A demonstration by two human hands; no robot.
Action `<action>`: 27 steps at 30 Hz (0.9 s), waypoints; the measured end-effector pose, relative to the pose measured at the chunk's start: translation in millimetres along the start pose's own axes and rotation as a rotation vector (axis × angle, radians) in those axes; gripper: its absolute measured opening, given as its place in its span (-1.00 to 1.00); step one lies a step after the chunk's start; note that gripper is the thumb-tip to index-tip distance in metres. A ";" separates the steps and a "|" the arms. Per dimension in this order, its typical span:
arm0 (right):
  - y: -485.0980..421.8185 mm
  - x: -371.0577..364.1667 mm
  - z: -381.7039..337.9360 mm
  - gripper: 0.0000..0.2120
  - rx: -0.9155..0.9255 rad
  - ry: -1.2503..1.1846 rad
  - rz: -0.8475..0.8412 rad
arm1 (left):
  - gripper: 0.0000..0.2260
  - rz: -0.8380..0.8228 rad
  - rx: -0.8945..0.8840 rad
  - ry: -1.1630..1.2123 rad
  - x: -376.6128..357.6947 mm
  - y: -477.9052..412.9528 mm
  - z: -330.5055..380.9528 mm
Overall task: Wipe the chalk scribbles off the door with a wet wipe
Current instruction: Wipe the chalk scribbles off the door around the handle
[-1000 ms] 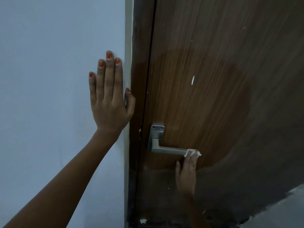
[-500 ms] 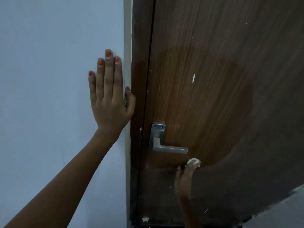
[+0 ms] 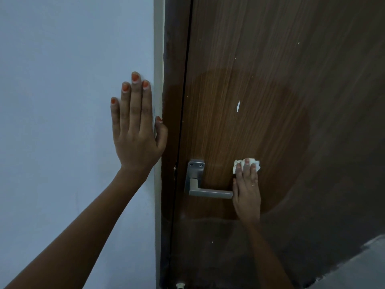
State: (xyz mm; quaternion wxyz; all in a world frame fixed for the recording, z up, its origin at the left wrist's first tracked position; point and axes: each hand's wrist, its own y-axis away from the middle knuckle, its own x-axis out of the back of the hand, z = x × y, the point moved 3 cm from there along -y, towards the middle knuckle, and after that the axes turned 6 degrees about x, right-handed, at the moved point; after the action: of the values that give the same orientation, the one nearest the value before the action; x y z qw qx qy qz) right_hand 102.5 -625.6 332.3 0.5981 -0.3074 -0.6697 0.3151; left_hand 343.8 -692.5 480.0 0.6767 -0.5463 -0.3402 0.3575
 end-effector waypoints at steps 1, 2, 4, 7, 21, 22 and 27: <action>6.0 -3.2 8.7 -0.59 0.010 0.058 -0.034 | -0.53 -0.002 -0.005 0.002 -1.2 2.4 -1.1; 9.5 -4.0 17.5 -0.58 0.010 0.093 -0.044 | -0.52 -0.014 -0.006 0.000 -0.9 2.7 -3.6; 11.4 0.7 34.0 -0.55 -0.118 0.043 0.013 | -0.52 -0.001 -0.016 0.004 -0.2 1.1 -2.1; -17.8 13.8 32.3 -0.44 -0.364 -0.160 0.209 | -0.52 -0.006 -0.017 0.018 -1.6 0.2 -2.3; -153.7 24.9 -95.9 -0.44 0.006 -0.047 0.301 | -0.51 0.011 -0.025 0.028 -5.7 2.7 -5.1; -156.6 22.3 -103.2 -0.45 0.068 -0.035 0.278 | -0.51 0.010 -0.024 0.030 -5.7 3.1 -5.4; -144.2 9.7 -122.5 -0.52 0.396 0.062 0.123 | -0.52 0.016 -0.025 0.034 -4.4 2.0 -5.1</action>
State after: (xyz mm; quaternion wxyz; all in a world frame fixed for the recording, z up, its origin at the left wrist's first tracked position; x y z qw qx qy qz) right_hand 218.5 -699.7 462.6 0.6469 -0.2338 -0.5559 0.4667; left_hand 345.6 -698.6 476.9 0.6725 -0.5635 -0.3290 0.3492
